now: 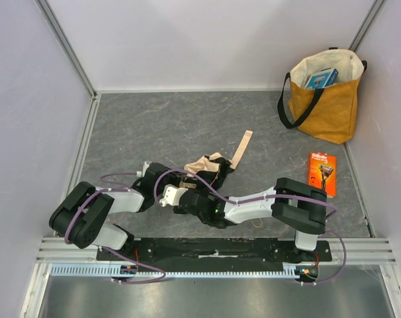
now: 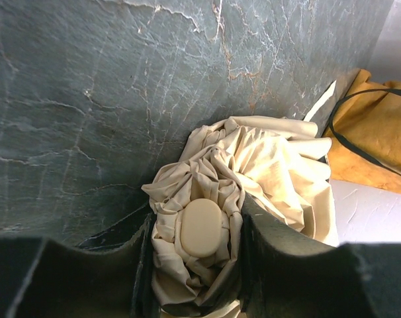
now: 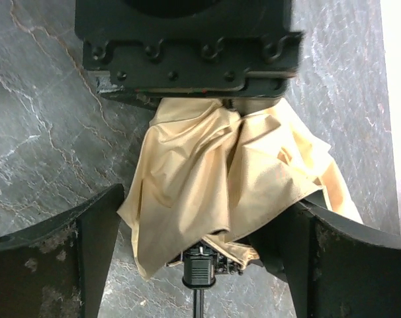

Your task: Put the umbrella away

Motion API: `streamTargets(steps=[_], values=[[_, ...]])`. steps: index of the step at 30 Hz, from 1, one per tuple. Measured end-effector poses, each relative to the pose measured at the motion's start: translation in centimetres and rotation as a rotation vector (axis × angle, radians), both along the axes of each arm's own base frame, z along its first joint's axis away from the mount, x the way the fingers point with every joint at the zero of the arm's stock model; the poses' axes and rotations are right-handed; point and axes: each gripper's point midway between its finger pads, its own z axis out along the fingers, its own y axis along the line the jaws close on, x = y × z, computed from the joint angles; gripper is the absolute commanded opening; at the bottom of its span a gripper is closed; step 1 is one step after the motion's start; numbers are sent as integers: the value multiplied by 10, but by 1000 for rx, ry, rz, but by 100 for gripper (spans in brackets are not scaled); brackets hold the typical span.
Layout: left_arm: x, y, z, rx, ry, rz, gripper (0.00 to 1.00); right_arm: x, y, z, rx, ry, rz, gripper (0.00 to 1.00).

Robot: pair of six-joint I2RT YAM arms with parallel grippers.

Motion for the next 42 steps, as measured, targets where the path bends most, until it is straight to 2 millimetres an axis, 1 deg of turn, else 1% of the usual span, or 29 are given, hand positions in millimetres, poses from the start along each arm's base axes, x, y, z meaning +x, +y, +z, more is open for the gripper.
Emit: streamTargets(steps=[4, 6, 8, 10, 12, 17, 19, 23, 27, 28, 29, 30, 32, 33, 35, 36, 41, 42], values=[[0, 0, 0, 3, 7, -1, 2, 2, 4, 17, 30, -5, -6, 98], [0, 0, -1, 4, 8, -1, 2, 8, 7, 24, 48, -8, -13, 98], [0, 0, -1, 4, 9, -1, 2, 16, 6, 27, 56, -9, -27, 97], [0, 0, 0, 2, 9, 0, 2, 23, 4, 23, 54, -2, -40, 96], [0, 0, 0, 2, 14, -1, 2, 28, 3, 13, 47, 19, -41, 94], [-1, -1, 0, 4, 36, -4, 2, 26, 8, -2, 66, 82, -23, 93], [0, 0, 0, 6, 47, -4, 2, 28, 8, -8, 83, 119, -26, 91], [-1, -1, -1, 7, 70, -10, 2, 38, 7, -14, 104, 156, -61, 69], [1, -1, -1, -1, 91, -17, 2, 40, 8, -20, 111, 196, -98, 65], [1, -1, -1, -2, 97, -20, 2, 40, 8, -20, 110, 204, -109, 58], [2, -1, -1, -3, 101, -21, 2, 41, 8, -21, 109, 211, -121, 49], [2, -1, -1, -6, 106, -22, 2, 41, 8, -22, 109, 219, -130, 42], [3, -1, 0, -1, 108, -29, 2, 40, 9, -25, 114, 234, -142, 32], [4, -1, 0, 4, 107, -34, 2, 40, 10, -25, 114, 235, -145, 25], [3, 1, 0, 17, 109, -39, 2, 39, 11, -27, 117, 244, -144, 7], [3, 1, 0, 20, 108, -39, 2, 38, 12, -27, 120, 249, -142, 0], [0, 11, 1, 56, 104, -17, 2, 33, 22, -30, 180, 319, -99, 0], [0, 14, 1, 64, 101, -10, 5, 33, 24, -31, 199, 341, -87, 0]])
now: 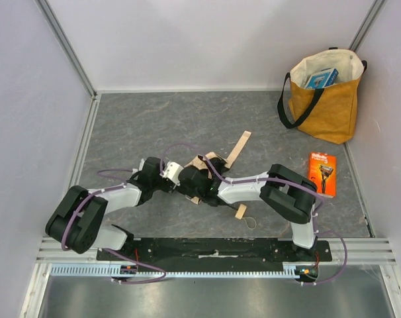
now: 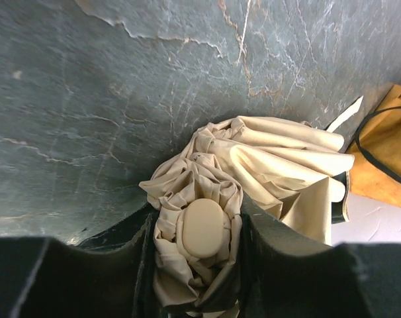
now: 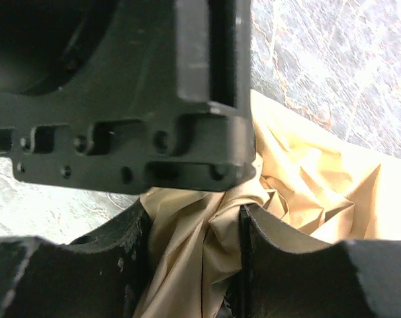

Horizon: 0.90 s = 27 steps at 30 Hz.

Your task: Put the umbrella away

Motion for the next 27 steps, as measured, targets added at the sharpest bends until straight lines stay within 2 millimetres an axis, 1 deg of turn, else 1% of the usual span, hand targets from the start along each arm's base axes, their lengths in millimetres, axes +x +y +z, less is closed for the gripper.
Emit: streamTargets(steps=[1, 3, 4, 6, 7, 9, 10, 11, 12, 13, 17, 22, 24, 27], values=[[0, 2, 0, 6, -4, 6, 13, 0, 3, 0, 26, 21, 13, 0], [1, 6, 2, 18, -14, 12, 35, 0, 6, 0, 84, 64, 31, 0], [1, 8, 3, 26, -20, 16, 44, -1, 8, 1, 115, 86, 40, 0], [1, 13, 5, 36, -37, 21, 61, -1, 10, 2, 184, 138, 59, 0], [1, 16, 6, 47, -52, 21, 68, -2, 13, 2, 227, 171, 72, 0], [-6, 25, 8, 67, -69, 18, 76, -3, 13, 2, 295, 232, 81, 0], [-8, 30, 12, 73, -92, 15, 77, -2, 13, 2, 324, 254, 83, 0], [-11, 35, 14, 81, -114, 12, 84, -1, 12, 3, 355, 280, 84, 0], [-14, 40, 15, 87, -134, 10, 87, 0, 11, 4, 389, 306, 84, 0], [-17, 46, 17, 91, -160, 13, 89, 0, 10, 4, 414, 328, 86, 0], [-24, 62, 28, 124, -260, 9, 91, 1, 10, 3, 494, 398, 97, 0], [-23, 68, 44, 146, -342, 4, 93, 5, 13, 3, 569, 483, 106, 0], [-25, 68, 41, 144, -334, -2, 93, 7, 16, 4, 594, 520, 111, 0], [-35, 66, 26, 136, -288, -32, 91, 6, 17, 5, 601, 548, 106, 0]])
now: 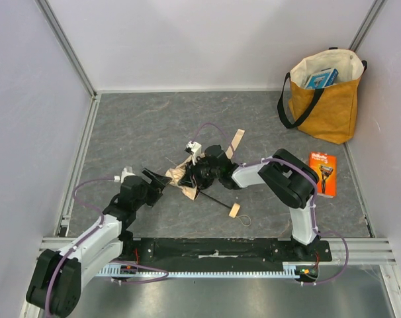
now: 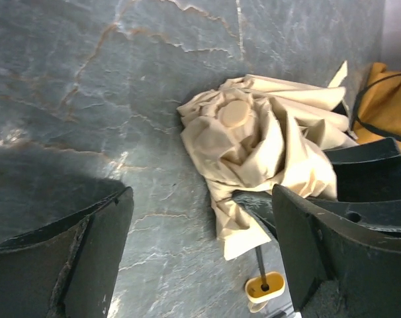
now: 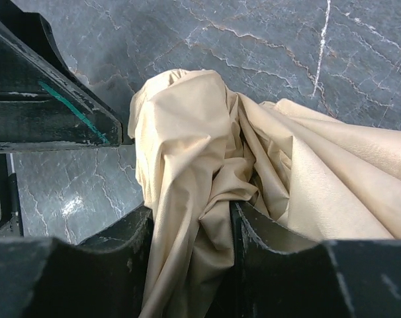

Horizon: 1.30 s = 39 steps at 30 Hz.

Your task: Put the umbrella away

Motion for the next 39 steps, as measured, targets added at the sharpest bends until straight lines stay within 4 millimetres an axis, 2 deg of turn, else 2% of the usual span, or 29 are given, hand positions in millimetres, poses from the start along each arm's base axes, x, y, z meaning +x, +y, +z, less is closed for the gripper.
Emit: streamTargets(steps=[4, 15, 17, 20, 22, 28, 29, 30, 31, 37, 39], values=[[-2, -4, -4, -14, 10, -23, 93, -1, 3, 2, -36, -14, -21, 0], [15, -21, -3, -74, 54, -42, 96, -2, 12, 2, -133, -65, -71, 0], [20, -23, -3, -96, 84, -16, 96, -2, 13, 2, -137, -67, -73, 0], [30, -27, -5, -131, 114, 13, 89, -1, 14, 2, -141, -72, -77, 0], [36, -31, -7, -160, 121, 26, 78, -1, 14, 1, -144, -73, -78, 0], [46, -36, -22, -202, 149, 41, 28, 5, 10, 1, -167, -105, -110, 1], [46, -37, -22, -204, 144, 40, 22, 6, 10, 1, -172, -112, -112, 4], [46, -37, -21, -206, 137, 36, 10, 6, 9, 1, -182, -125, -116, 9], [47, -37, -21, -209, 131, 35, 2, 5, 10, 2, -188, -135, -115, 13], [45, -38, -21, -201, 127, 18, 2, 3, 10, 3, -251, -214, -150, 43], [42, -40, -21, -201, 136, 6, 2, 1, 8, 4, -280, -233, -161, 49]])
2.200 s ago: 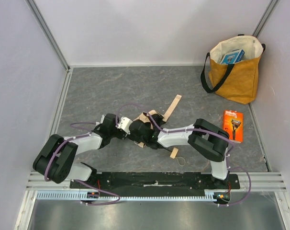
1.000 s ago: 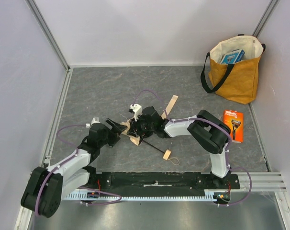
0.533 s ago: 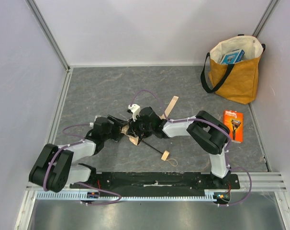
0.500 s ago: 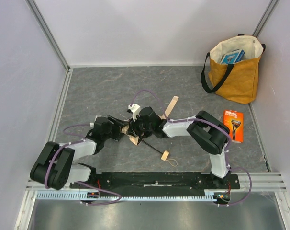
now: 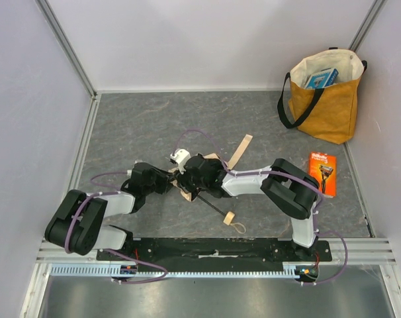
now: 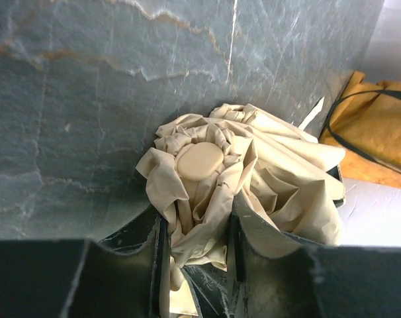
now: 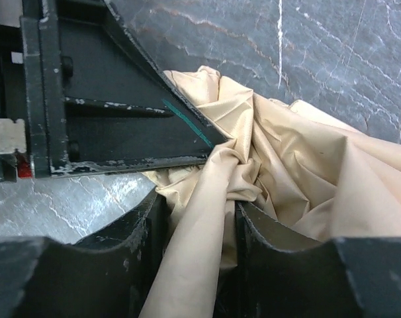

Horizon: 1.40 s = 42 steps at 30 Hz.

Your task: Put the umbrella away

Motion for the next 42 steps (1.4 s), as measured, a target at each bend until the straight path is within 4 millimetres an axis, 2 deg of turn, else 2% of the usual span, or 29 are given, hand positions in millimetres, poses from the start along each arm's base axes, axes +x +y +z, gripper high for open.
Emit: streamTargets(steps=[6, 10, 13, 16, 20, 24, 27, 29, 33, 34, 35, 36, 37, 38, 39, 42], values=[[-12, -4, 0, 11, 75, -40, 2, -16, -7, 2, -128, -68, -15, 79], [-21, -5, 1, 32, 142, -65, 2, -32, -9, 1, -232, -142, 19, 85], [-26, -6, 1, 45, 201, -78, 2, -38, -13, 0, -306, -196, 24, 84], [-28, -7, 2, 51, 257, -88, 2, -33, -12, 0, -357, -255, -26, 79], [-30, -6, 3, 60, 297, -89, 2, -27, -13, 0, -382, -348, -135, 68], [-33, -5, 4, 75, 321, -93, 2, -21, -19, -3, -396, -407, -242, 39], [-32, -5, 6, 87, 316, -104, 2, -23, -18, -6, -400, -421, -254, 12], [-31, -5, 7, 88, 309, -109, 2, -23, -17, -8, -405, -419, -242, 0], [-29, -4, 8, 93, 298, -112, 2, -21, -15, -11, -396, -388, -220, 0], [-28, -4, 9, 98, 286, -111, 4, -20, -14, -12, -385, -373, -215, 0], [-26, -3, 10, 106, 271, -113, 27, -18, -13, -13, -371, -356, -208, 0], [-25, -1, 11, 117, 253, -111, 38, -16, -12, -14, -351, -338, -202, 0], [-24, 1, 13, 126, 236, -111, 61, -14, -10, -14, -322, -316, -192, 0], [-23, 3, 15, 139, 213, -112, 79, -12, -10, -15, -293, -292, -182, 0], [-24, 7, 16, 162, 191, -111, 89, -10, -10, -15, -255, -263, -172, 0], [-28, 22, 22, 213, 125, -87, 91, -3, -12, -15, -129, -167, -138, 0]])
